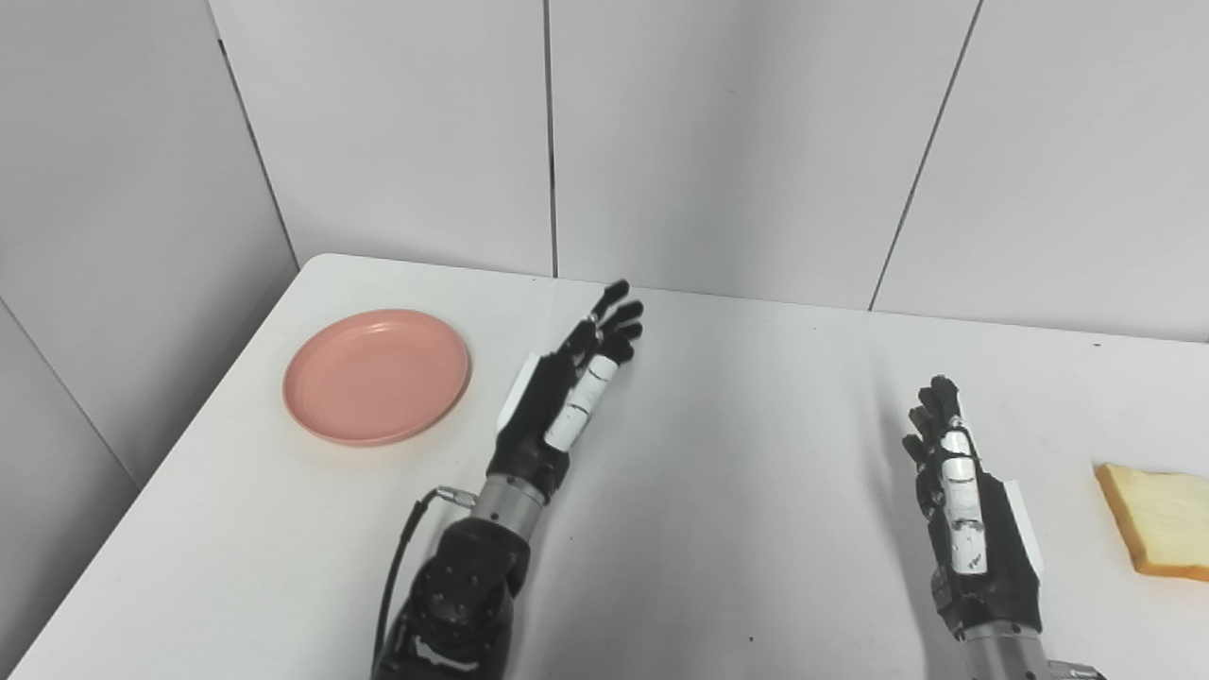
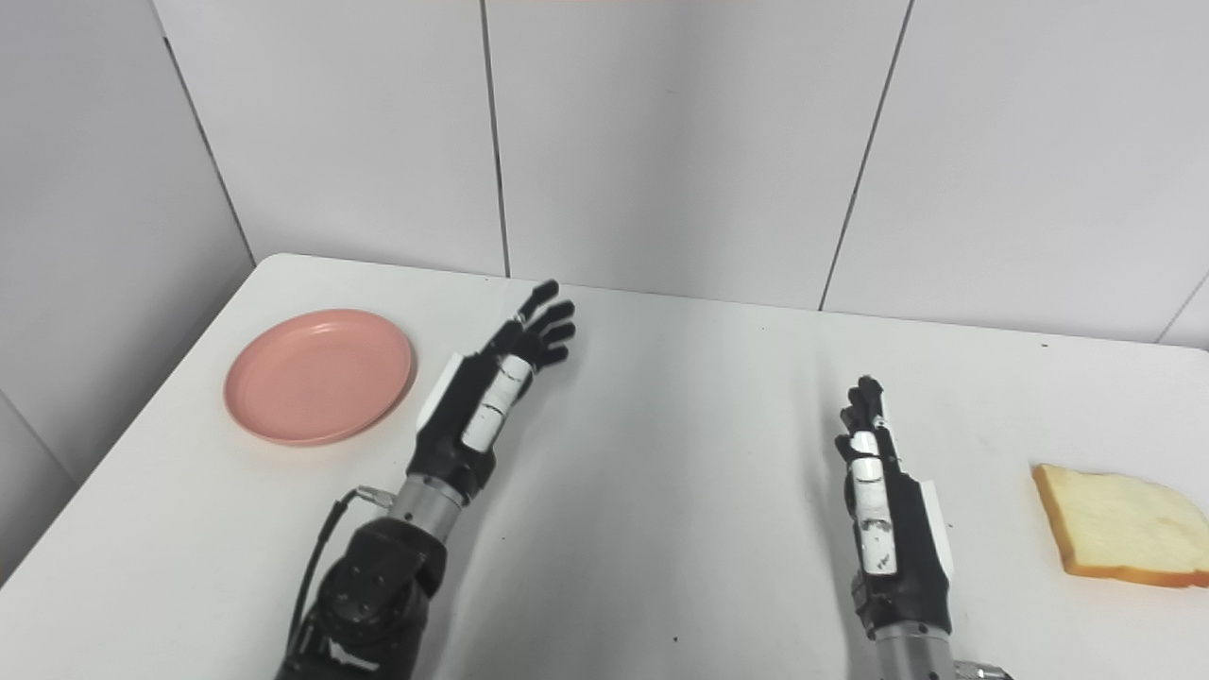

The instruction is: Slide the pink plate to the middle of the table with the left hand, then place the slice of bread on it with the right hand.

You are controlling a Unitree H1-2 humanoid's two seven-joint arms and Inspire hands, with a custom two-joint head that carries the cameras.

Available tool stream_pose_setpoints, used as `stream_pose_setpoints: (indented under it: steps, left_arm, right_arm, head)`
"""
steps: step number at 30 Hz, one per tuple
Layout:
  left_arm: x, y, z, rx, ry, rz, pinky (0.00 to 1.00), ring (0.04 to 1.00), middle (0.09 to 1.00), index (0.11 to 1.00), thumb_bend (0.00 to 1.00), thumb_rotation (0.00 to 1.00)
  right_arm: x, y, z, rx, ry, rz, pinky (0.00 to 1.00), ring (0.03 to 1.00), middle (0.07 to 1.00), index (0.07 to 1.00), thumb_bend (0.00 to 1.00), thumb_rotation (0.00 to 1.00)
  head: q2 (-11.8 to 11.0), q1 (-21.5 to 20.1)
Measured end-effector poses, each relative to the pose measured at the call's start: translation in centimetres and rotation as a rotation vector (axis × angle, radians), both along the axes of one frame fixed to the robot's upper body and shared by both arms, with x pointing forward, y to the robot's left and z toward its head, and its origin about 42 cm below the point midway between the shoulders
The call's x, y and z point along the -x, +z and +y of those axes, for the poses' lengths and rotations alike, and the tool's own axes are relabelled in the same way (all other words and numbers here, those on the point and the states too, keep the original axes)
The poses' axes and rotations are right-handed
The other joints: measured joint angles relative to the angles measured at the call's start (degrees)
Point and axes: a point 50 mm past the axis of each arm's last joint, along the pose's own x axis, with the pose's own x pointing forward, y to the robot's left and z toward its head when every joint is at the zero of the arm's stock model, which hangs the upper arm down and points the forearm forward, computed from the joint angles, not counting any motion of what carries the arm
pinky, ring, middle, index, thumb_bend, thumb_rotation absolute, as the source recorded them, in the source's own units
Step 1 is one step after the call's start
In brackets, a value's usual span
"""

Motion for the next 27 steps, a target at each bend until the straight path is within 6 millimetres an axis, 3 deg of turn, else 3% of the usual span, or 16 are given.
stream_pose_setpoints:
  steps: [3, 12, 18, 23, 27]
  left_arm:
    - [0.5, 1.6, 1.4, 0.006, -0.027, 0.008, 0.98, 0.914, 0.935, 0.935, 0.83, 0.88]
    - [0.0, 4.8, 6.9, 0.012, 0.01, -0.052, 0.94, 0.909, 0.918, 0.921, 0.82, 0.87]
    - [-0.4, 6.9, 9.2, 0.028, 0.061, -0.108, 0.94, 0.926, 0.937, 0.937, 0.8, 0.87]
    - [-1.1, 9.3, 11.9, 0.063, 0.166, -0.168, 0.88, 0.906, 0.914, 0.92, 0.82, 0.86]
    - [-1.3, 9.4, 13.9, 0.107, 0.272, -0.17, 0.88, 0.9, 0.903, 0.908, 0.83, 0.86]
  right_arm:
    - [0.0, 0.0, 0.0, -0.002, 0.0, 0.0, 1.0, 1.0, 1.0, 1.0, 0.28, 1.0]
    - [0.0, 0.0, -0.2, -0.019, 0.003, 0.0, 1.0, 1.0, 1.0, 1.0, 0.28, 1.0]
    - [0.0, 0.0, -0.2, -0.02, 0.011, 0.0, 1.0, 1.0, 1.0, 1.0, 0.26, 1.0]
    - [0.1, 0.1, -0.2, -0.022, 0.015, -0.004, 1.0, 1.0, 1.0, 1.0, 0.24, 1.0]
    - [0.2, 0.1, -0.2, -0.014, 0.015, -0.005, 1.0, 1.0, 1.0, 1.0, 0.22, 1.0]
  head:
    - [-0.44, -0.09]
    - [-0.97, 0.7]
    - [-1.23, 1.41]
    - [-1.32, 1.85]
    - [-1.23, 1.93]
